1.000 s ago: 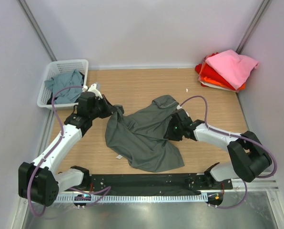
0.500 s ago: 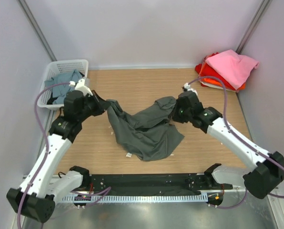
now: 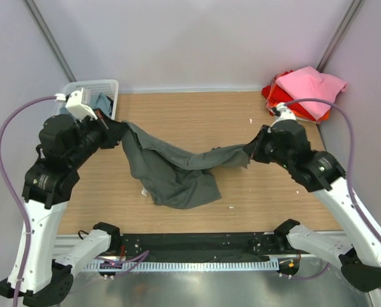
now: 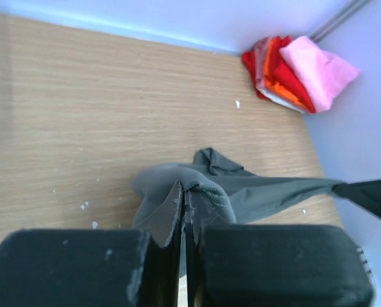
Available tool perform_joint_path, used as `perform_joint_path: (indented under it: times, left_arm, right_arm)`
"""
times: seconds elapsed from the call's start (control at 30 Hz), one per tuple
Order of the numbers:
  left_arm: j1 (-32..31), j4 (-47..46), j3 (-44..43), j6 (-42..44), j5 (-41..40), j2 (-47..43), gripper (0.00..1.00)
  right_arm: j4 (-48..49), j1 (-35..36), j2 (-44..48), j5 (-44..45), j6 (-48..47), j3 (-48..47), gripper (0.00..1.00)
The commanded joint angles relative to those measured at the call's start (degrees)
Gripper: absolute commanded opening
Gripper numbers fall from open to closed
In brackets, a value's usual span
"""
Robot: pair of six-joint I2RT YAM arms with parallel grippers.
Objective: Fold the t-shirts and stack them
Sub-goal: Flatten the tshirt out
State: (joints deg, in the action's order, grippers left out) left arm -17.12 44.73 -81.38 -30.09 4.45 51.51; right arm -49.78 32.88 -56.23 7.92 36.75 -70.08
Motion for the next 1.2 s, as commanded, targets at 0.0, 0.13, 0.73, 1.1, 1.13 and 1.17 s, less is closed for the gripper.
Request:
perform_joint_path:
  times: [0.0, 0.13, 0.73, 1.1, 1.13, 1.17]
  left_arm:
    - [0.1, 3.1, -8.2, 6.2, 5.5, -2.5, 0.00]
    - [0.1, -0.6, -12.9, 9.9, 16.1, -9.3, 0.00]
    - [0.6, 3.8, -35.7, 10.9, 21.3, -2.0, 0.00]
    - [2.9, 10.9, -36.6, 11.4, 4.1, 38.2, 0.01]
    - [3.2, 11.1, -37.9, 11.7, 3.6, 42.2, 0.02]
    - [3.6, 11.0, -38.8, 12.2, 3.5, 50.9, 0.11]
  right_arm:
    - [0.9, 0.2, 8.7, 3.1, -3.3, -8.7, 0.01]
    - [7.4, 0.2, 18.6, 3.5, -7.6, -10.9, 0.01]
    - [10.9, 0.3, 21.2, 19.5, -17.8, -26.1, 0.01]
    - [-2.0, -9.8, -22.5, 29.2, -13.4, -27.5, 0.01]
    - [-0.7, -11.6, -26.4, 27.2, -12.8, -24.6, 0.01]
    - [2.6, -13.4, -28.5, 25.2, -12.1, -22.9, 0.01]
